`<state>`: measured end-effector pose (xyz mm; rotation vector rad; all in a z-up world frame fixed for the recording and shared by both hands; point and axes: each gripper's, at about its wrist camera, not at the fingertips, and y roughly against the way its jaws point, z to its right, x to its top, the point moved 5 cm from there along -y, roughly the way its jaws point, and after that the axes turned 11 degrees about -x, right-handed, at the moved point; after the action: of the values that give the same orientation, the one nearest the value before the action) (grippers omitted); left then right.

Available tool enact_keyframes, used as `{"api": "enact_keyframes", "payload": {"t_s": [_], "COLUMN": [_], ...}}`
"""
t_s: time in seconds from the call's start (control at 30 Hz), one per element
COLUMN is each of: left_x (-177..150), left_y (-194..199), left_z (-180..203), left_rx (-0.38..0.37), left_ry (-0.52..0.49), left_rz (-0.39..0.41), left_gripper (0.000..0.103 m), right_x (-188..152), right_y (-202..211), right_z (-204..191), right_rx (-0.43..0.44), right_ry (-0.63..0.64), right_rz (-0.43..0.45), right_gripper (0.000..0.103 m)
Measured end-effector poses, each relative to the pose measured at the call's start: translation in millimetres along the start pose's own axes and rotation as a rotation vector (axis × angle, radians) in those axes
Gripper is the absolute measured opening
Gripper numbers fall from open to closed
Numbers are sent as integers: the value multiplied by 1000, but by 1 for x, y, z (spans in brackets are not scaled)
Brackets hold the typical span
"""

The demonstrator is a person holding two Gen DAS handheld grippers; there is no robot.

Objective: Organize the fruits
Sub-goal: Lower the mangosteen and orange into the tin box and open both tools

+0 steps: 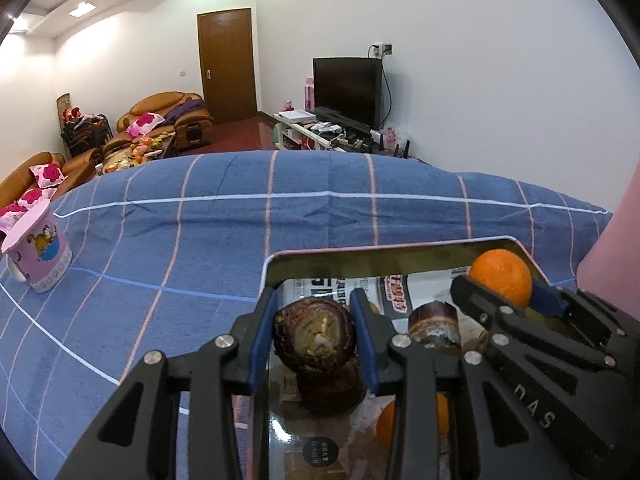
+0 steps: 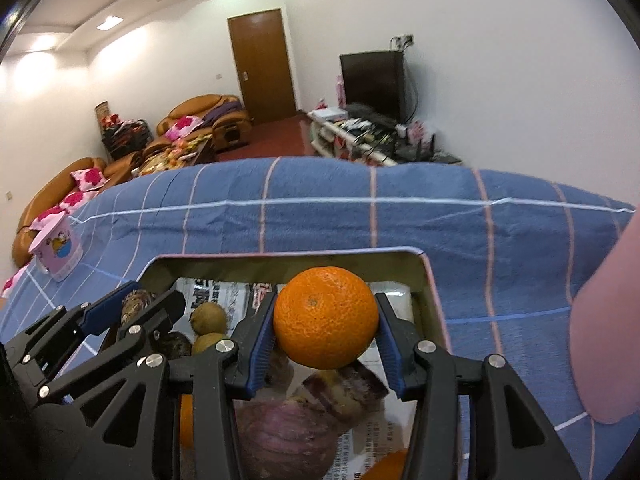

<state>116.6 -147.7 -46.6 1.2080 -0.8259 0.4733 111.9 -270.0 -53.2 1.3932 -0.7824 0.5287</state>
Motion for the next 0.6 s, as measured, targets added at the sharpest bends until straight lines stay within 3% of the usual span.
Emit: {"api": "enact_keyframes", "payload": {"t_s": [0.27, 0.37, 0.47, 0.6], "left_x": [-1, -1, -3, -3], "left_y": [6, 5, 2, -4], "left_z": [7, 13, 17, 19], "left_rx": [-18, -27, -43, -35], "left_ry": [-17, -39, -47, -53], "left_rz": [9, 2, -22, -59], "left_gripper": [39, 39, 39, 40], "right_x": [0, 1, 1, 1], "right_y": [7, 15, 21, 25], "right_z": [9, 15, 15, 11], "right_rx": [30, 4, 19, 7], "right_ry": [-63, -82, -101, -88], "right_rz": [23, 57, 79, 98], "right_gripper": [50, 50, 61, 62]}}
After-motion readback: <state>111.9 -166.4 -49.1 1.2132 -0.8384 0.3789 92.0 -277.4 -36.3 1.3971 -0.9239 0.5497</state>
